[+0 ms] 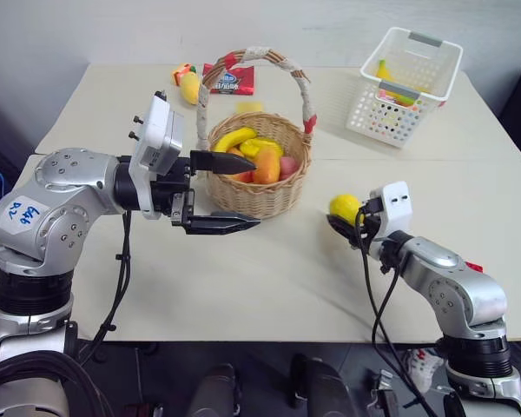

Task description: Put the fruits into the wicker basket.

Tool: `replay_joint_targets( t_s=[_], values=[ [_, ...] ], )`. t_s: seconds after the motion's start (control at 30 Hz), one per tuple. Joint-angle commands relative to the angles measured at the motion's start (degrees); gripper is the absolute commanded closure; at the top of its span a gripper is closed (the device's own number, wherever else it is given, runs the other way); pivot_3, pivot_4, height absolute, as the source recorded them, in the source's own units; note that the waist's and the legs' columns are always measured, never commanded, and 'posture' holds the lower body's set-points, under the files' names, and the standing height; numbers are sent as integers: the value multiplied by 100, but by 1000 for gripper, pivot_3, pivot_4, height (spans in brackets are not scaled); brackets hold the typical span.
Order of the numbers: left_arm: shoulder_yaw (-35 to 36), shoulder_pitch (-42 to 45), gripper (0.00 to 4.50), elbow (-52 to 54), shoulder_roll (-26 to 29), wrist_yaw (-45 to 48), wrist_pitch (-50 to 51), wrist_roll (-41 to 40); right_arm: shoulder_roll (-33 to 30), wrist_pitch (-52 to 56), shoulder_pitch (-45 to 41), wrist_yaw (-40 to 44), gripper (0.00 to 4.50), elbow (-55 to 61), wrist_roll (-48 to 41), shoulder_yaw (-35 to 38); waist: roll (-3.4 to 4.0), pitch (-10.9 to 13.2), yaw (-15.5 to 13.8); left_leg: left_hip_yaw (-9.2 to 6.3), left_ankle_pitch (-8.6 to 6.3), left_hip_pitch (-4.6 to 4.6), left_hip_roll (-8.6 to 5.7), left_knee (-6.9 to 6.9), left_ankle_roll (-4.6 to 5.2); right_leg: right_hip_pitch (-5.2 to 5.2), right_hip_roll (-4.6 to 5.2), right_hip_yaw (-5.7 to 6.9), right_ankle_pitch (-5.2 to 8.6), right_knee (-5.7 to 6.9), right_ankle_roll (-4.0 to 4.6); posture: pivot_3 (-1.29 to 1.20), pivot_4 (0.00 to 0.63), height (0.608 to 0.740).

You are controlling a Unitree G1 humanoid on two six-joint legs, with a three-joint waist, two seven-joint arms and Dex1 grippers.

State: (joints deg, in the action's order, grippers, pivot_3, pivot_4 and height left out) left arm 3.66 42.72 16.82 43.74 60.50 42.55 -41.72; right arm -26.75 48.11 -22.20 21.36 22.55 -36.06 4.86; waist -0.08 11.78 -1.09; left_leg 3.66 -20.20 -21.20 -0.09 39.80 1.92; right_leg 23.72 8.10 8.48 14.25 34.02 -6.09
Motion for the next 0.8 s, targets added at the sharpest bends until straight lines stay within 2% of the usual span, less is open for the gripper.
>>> replay_joint_targets(
  t_s=[0.03,0.2,0.3,0.43,0.5,0.67,0.8],
  values=[
    [364,3,0,-190,159,-99,-122,45,57,94,-805,558,1935,457,-492,-267,1,1,30,2,0,2,1,0,0,1,-1,-3,0,3,0,0,150,740],
    [574,9,0,-396,324,-181,-220,106,746,-175,-2502,342,1935,-913,239,-924,1,0,137,3,-1,3,6,0,-3,9,-6,-4,2,11,3,0,150,740],
    [643,7,0,-377,339,-256,-219,99,1053,-800,-3389,238,1935,-2432,1150,-1372,0,0,133,5,-1,-4,3,-5,-3,16,-5,-7,2,9,4,0,150,740],
    [686,-110,0,-184,333,-360,-167,58,1354,-1406,-3944,210,630,-3700,1669,-1356,-1,-1,124,2,-1,-14,-4,-5,-2,19,0,-11,2,4,4,0,150,740],
    [739,-192,0,-81,348,-413,-125,6,1439,-1472,-3976,372,29,-3603,1548,-1180,-1,0,137,1,-1,-18,-5,-6,-2,20,0,-10,2,-3,3,0,150,740],
    [830,-375,0,23,391,-490,-110,-8,1222,-575,-3365,920,29,-1778,480,-684,0,0,149,0,-2,-25,8,-15,-6,30,-13,-11,2,-4,3,0,150,740],
    [851,-387,0,34,377,-520,-113,-25,770,-33,-2743,816,29,-526,26,-219,-1,0,119,6,-2,-21,8,-4,-7,29,-14,-20,2,5,3,0,150,740]
  ],
)
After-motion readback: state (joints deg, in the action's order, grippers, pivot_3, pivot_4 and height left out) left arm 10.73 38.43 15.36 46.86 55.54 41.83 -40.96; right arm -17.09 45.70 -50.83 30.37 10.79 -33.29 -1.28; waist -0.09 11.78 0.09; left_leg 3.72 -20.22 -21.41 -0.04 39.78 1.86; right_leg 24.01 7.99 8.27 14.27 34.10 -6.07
